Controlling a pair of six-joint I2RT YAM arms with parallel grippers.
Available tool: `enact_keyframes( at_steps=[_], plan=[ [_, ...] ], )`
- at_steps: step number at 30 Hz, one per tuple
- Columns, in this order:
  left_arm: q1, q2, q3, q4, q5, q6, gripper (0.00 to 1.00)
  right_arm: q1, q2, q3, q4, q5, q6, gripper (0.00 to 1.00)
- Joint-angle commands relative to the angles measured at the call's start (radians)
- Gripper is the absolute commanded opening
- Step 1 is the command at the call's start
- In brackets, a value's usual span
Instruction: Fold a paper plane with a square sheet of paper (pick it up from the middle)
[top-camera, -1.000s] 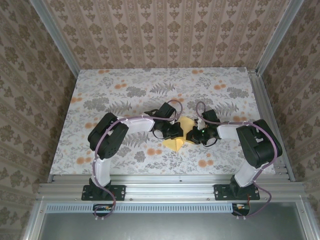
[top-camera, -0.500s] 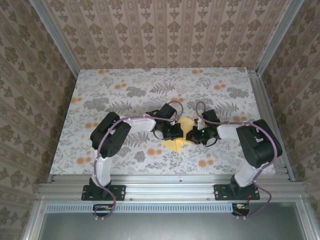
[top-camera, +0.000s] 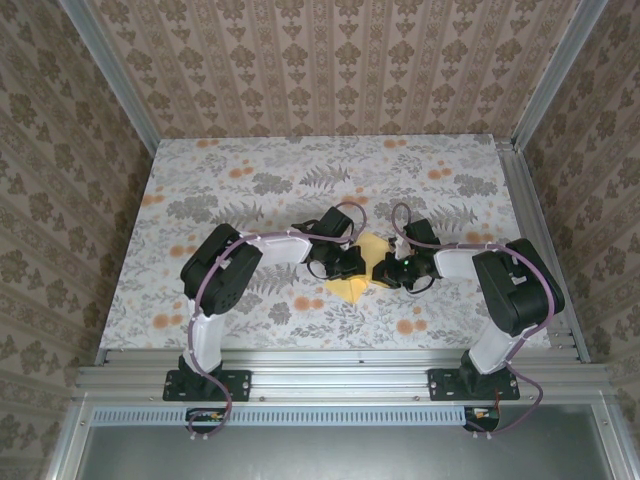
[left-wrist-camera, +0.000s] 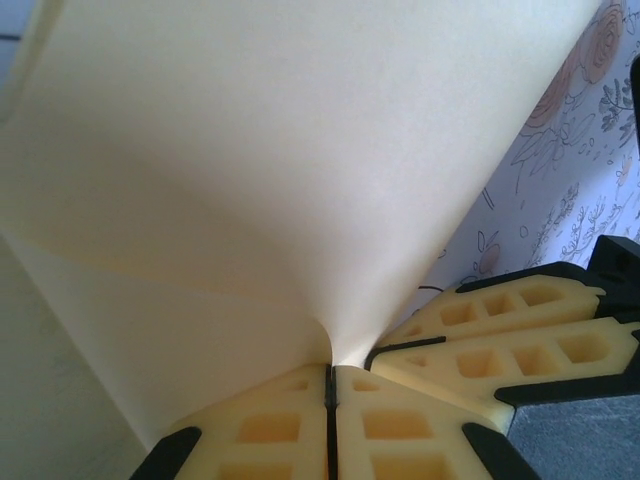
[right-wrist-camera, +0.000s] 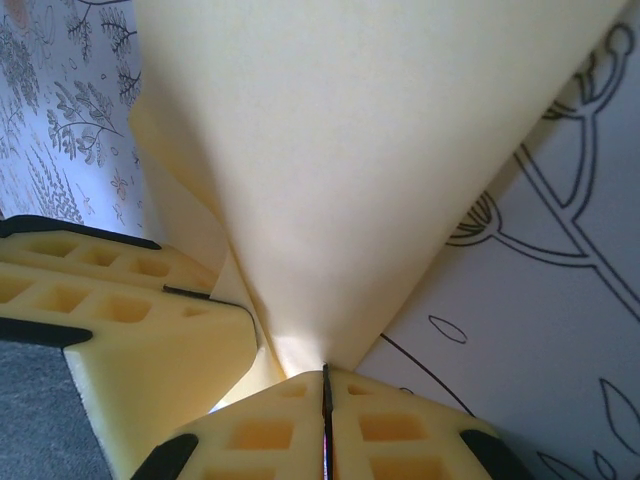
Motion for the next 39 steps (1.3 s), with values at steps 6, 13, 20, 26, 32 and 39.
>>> enact_keyframes(
  at_steps=[6,13,20,26,32,39],
  plan=[
    [-0.004,0.009,-0.009,0.009,-0.042,-0.026,0.09,0.008,0.018,-0.006,-0.024,0.013,-0.029,0.11],
    [-0.006,0.021,-0.006,0.014,-0.031,-0.023,0.09,0.008,0.015,-0.003,-0.024,0.012,-0.031,0.11],
    [-0.007,0.042,-0.012,0.027,-0.016,-0.022,0.15,0.008,0.01,-0.007,-0.021,0.01,-0.028,0.11],
    [-0.008,0.053,-0.019,0.041,-0.02,-0.023,0.24,0.008,-0.003,-0.006,-0.028,0.011,-0.029,0.11],
    [-0.01,0.048,-0.04,0.07,-0.021,-0.026,0.35,0.007,-0.036,-0.001,-0.05,0.014,-0.029,0.12],
    [-0.009,0.036,-0.059,0.106,-0.015,-0.034,0.4,-0.015,-0.119,-0.013,-0.089,0.019,-0.032,0.13]
  ],
)
